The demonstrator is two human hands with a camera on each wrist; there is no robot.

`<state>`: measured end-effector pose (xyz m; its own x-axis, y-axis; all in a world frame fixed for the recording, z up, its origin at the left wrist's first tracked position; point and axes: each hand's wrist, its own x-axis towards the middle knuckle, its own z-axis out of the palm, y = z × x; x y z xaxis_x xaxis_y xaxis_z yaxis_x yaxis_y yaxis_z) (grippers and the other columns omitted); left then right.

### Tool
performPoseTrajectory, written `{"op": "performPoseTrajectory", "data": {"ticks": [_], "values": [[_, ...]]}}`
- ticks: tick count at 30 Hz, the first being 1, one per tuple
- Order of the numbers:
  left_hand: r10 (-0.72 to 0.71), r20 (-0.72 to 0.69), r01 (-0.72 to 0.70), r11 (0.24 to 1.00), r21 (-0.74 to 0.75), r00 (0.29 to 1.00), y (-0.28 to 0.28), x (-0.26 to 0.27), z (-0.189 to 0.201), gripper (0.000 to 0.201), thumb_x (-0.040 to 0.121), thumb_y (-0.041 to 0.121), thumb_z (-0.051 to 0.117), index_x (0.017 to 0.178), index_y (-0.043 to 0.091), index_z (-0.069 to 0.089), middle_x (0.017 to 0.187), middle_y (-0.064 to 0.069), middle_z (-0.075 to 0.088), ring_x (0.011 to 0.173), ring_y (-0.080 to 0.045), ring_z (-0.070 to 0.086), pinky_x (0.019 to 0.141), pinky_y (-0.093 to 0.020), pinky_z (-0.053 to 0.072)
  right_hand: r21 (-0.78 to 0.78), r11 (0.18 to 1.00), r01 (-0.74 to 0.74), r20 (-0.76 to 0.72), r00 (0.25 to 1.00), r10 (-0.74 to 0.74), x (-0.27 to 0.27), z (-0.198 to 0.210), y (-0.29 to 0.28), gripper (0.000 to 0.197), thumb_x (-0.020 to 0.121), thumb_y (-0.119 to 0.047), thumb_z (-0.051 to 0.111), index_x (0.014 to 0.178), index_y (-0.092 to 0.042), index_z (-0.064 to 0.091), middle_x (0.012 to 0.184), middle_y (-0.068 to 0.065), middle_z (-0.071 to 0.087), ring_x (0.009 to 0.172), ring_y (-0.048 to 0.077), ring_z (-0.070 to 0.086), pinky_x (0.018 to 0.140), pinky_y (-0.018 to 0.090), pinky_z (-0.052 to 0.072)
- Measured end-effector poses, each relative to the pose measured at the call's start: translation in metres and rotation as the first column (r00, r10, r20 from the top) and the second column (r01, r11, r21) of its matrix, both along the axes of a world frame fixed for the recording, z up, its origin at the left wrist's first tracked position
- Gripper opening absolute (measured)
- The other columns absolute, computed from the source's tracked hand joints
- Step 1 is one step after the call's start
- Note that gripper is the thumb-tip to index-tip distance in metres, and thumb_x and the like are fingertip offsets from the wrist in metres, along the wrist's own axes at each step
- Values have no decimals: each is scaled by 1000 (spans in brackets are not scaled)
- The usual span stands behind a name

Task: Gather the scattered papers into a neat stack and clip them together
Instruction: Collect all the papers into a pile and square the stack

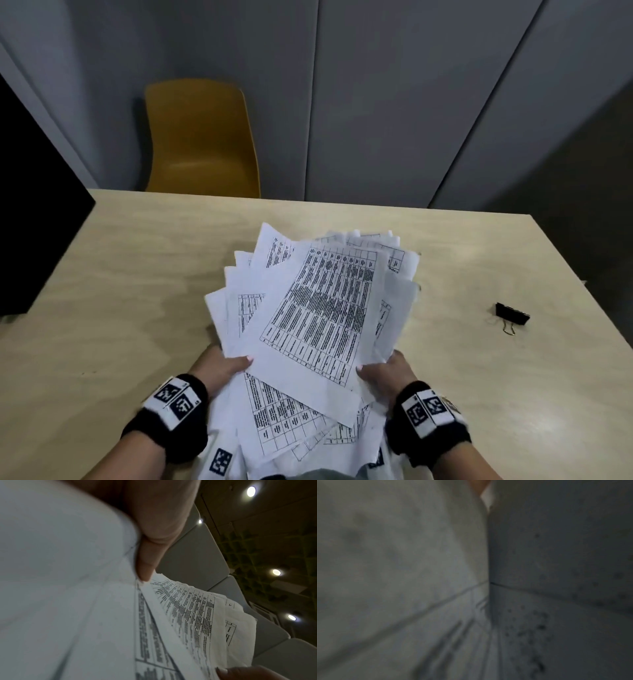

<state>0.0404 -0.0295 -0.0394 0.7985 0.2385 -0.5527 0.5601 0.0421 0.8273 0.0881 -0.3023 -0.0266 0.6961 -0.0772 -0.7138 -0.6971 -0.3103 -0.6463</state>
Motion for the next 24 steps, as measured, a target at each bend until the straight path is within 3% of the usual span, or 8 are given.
{"op": "performPoseTrajectory", "data": {"ticks": [3,5,14,16,18,20,22,24], "values": [[42,3,-42,999,32,999,-1,6,10,29,67,-1,75,95,-2,66,73,-2,73,93,-30,63,94,-39,45,-29,999,16,60,998,-15,6,-5,3,50,67,-6,71,112,-3,50,99,20,65,86,36,65,79,51,56],[45,-35,-46,998,-34,998,0,9,20,14,77,-4,67,90,2,66,87,-14,73,90,-33,65,95,-45,47,8,999,49,73,996,-50,8,1,7,46,67,-2,70,108,-3,49,99,22,64,87,39,65,79,54,55],[94,-158,-154,891,-427,983,8,6,27,28,76,18,59,96,1,67,81,-21,73,66,-32,71,60,-42,59,157,988,-14,22,1000,11,9,12,6,17,75,4,68,88,1,58,78,11,64,71,24,60,62,25,47],[78,-159,-138,900,-413,984,6,7,28,23,83,17,56,97,1,67,81,-21,73,65,-33,71,55,-40,58,215,975,-57,10,998,57,10,11,4,29,73,-4,72,101,0,63,88,9,68,81,24,63,76,29,53],[15,-197,-79,943,-322,980,1,10,26,24,84,10,57,103,-4,65,88,-24,72,70,-33,71,63,-40,58,206,972,-108,-38,992,119,7,17,5,28,71,-18,75,96,-12,64,104,11,66,99,28,58,99,37,41],[-12,-205,-17,990,-141,979,-2,12,20,30,84,-1,58,113,-10,59,109,-25,66,91,-36,66,87,-41,51,207,970,-125,-85,986,145,7,22,6,46,68,-35,77,106,-13,64,127,19,58,114,34,53,102,39,36],[5,-146,-6,1000,0,989,0,14,12,35,83,-8,58,117,-12,54,118,-21,60,105,-34,59,100,-40,41,268,957,-113,-79,987,138,8,23,0,77,64,-49,77,126,-10,55,131,11,56,112,28,55,93,35,40],[10,-100,-8,1000,18,995,4,12,7,36,82,-9,58,118,-9,54,115,-16,61,105,-30,57,103,-39,38,420,907,20,-94,995,22,10,31,-6,55,78,-41,67,122,-10,56,109,4,63,86,19,64,73,28,47]]}}
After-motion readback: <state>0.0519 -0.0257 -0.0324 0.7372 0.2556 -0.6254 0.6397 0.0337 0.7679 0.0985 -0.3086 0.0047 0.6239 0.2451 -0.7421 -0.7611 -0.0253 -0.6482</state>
